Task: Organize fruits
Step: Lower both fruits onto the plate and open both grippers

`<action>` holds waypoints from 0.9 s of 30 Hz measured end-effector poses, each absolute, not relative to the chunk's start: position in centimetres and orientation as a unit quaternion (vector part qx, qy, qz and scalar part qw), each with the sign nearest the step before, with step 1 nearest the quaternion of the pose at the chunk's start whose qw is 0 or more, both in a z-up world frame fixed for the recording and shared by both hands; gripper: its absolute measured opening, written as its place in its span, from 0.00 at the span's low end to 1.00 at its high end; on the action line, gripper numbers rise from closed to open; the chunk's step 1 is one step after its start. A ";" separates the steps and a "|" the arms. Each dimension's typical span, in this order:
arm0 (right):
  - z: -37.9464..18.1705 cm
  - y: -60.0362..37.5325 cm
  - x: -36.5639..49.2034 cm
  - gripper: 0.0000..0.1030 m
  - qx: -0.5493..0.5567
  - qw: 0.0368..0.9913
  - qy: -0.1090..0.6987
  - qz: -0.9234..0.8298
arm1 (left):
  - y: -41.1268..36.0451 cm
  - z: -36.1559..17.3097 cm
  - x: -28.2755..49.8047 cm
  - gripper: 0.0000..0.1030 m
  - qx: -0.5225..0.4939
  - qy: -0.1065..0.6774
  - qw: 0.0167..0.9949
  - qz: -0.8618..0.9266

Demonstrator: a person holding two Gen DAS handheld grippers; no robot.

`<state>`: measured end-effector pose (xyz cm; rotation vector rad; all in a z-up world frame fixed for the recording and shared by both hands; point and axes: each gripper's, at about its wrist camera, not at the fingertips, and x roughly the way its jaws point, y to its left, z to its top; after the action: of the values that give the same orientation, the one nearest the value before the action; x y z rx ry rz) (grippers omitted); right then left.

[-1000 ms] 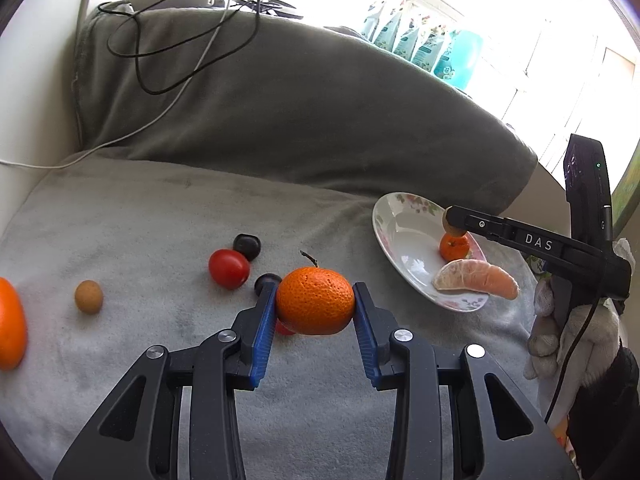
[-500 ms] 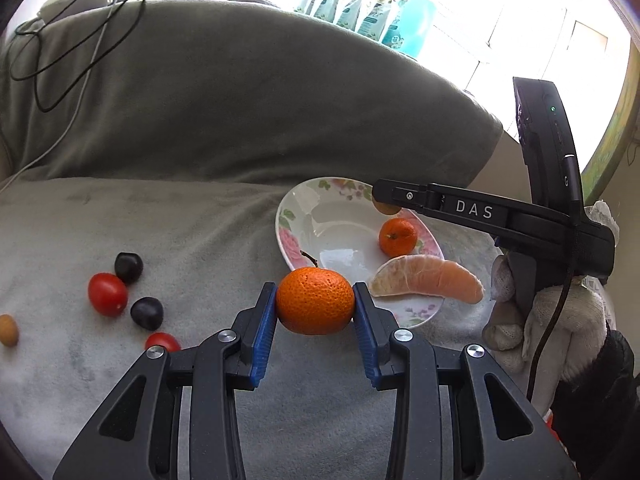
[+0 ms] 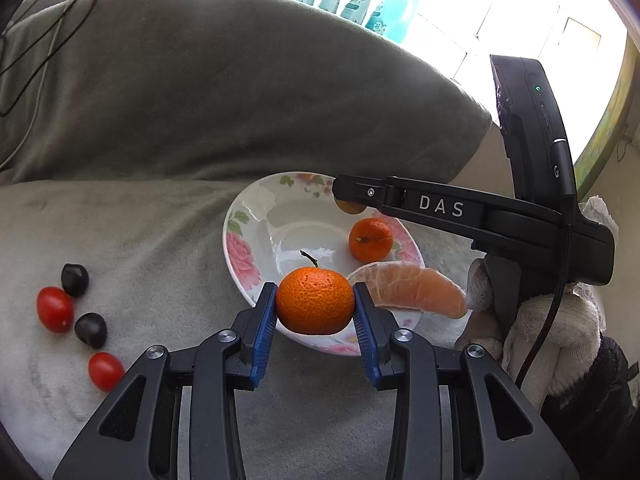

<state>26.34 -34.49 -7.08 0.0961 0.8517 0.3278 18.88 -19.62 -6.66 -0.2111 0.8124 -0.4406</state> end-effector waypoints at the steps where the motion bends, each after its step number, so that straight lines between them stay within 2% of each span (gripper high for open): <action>1: -7.1 -34.5 26.3 0.29 0.047 0.897 0.410 0.157 | -19.7 -6.7 18.9 0.35 -0.100 0.391 0.890 -0.213; 4: -7.0 -34.6 26.3 0.29 0.048 0.898 0.408 0.157 | -19.8 -6.5 18.8 0.35 -0.097 0.388 0.891 -0.215; 5: -6.9 -34.6 26.2 0.32 0.048 0.898 0.408 0.157 | -19.9 -6.5 18.8 0.35 -0.097 0.388 0.891 -0.215; 6: -6.9 -34.6 26.2 0.38 0.048 0.899 0.407 0.156 | -19.9 -6.5 18.7 0.35 -0.095 0.388 0.891 -0.216; 7: -6.7 -34.6 26.1 0.58 0.048 0.901 0.403 0.153 | -20.1 -6.5 18.7 0.39 -0.093 0.388 0.891 -0.217; 8: -6.6 -34.7 26.0 0.71 0.050 0.903 0.398 0.152 | -20.1 -6.4 18.7 0.44 -0.093 0.386 0.891 -0.218; 9: -6.4 -34.7 25.9 0.73 0.052 0.905 0.394 0.152 | -20.1 -6.3 18.7 0.54 -0.095 0.383 0.892 -0.220; 12: -6.2 -34.8 25.9 0.75 0.051 0.906 0.394 0.145 | -19.9 -6.0 18.3 0.62 -0.096 0.376 0.895 -0.219; 13: -6.1 -34.9 25.8 0.79 0.052 0.907 0.393 0.143 | -19.9 -5.9 18.2 0.66 -0.095 0.375 0.896 -0.218; 15: -6.0 -35.0 25.7 0.84 0.055 0.908 0.390 0.143 | -19.8 -5.7 17.9 0.67 -0.095 0.371 0.898 -0.218; 18: -5.7 -35.0 25.5 0.85 0.055 0.910 0.385 0.143 | -19.8 -5.6 17.7 0.72 -0.091 0.368 0.900 -0.215; 27: -4.8 -34.7 24.5 0.92 0.051 0.915 0.375 0.139 | -19.1 -5.1 16.8 0.72 -0.089 0.359 0.905 -0.211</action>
<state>24.49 -34.65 -4.83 0.1057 0.7716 0.2872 16.85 -19.09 -5.14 -0.1840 0.7418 -0.4366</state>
